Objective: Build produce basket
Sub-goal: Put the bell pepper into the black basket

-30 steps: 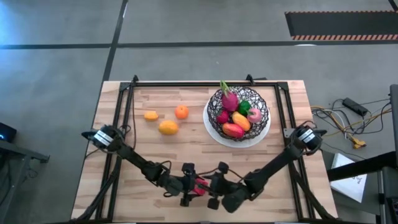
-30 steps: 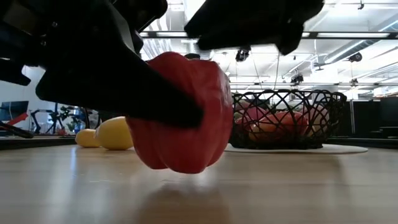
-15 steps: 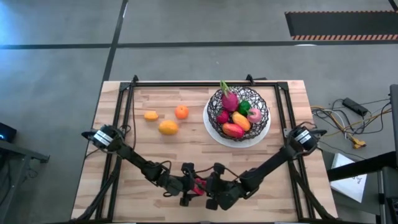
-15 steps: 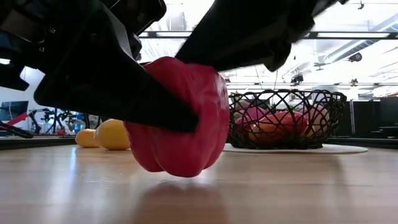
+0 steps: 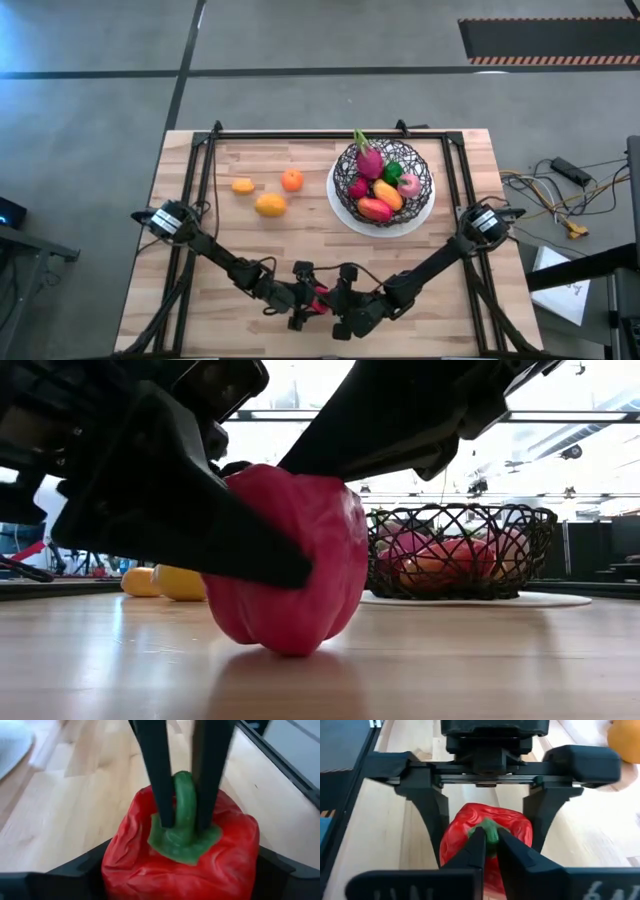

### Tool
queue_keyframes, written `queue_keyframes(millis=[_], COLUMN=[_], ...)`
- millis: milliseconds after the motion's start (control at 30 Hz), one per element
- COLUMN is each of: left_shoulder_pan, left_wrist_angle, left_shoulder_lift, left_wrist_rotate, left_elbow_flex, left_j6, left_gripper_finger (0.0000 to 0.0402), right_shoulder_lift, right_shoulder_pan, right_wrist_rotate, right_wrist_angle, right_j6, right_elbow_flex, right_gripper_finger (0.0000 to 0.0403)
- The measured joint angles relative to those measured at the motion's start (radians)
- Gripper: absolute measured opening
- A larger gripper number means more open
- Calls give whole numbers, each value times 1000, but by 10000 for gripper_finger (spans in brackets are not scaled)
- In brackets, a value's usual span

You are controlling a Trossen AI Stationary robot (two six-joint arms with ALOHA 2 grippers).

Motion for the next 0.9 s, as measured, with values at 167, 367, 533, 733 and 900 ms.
queue_keyframes(millis=[167, 367, 533, 733, 900], left_shoulder_pan=[20, 51, 64, 35, -8], left_wrist_angle=[1, -82, -255, -490, -406], left_shoulder_lift=[-3, -50, -168, -329, -370], left_wrist_rotate=[120, 162, 111, -126, -240], left_elbow_flex=[0, 2, 2, -18, -113], left_j6=[79, 189, 210, 50, -64], left_gripper_finger=[321, 356, 372, 375, 376], right_shoulder_lift=[-4, -38, -91, -211, -381], right_shoulder_pan=[7, 29, 41, 47, 3], right_wrist_rotate=[1, 77, 167, 300, 383], right_wrist_angle=[3, -29, -192, -524, -836], right_j6=[1, 37, 187, 371, 479], right_elbow_flex=[0, -2, -1, -4, -2], right_gripper_finger=[18, 16, 15, 14, 14])
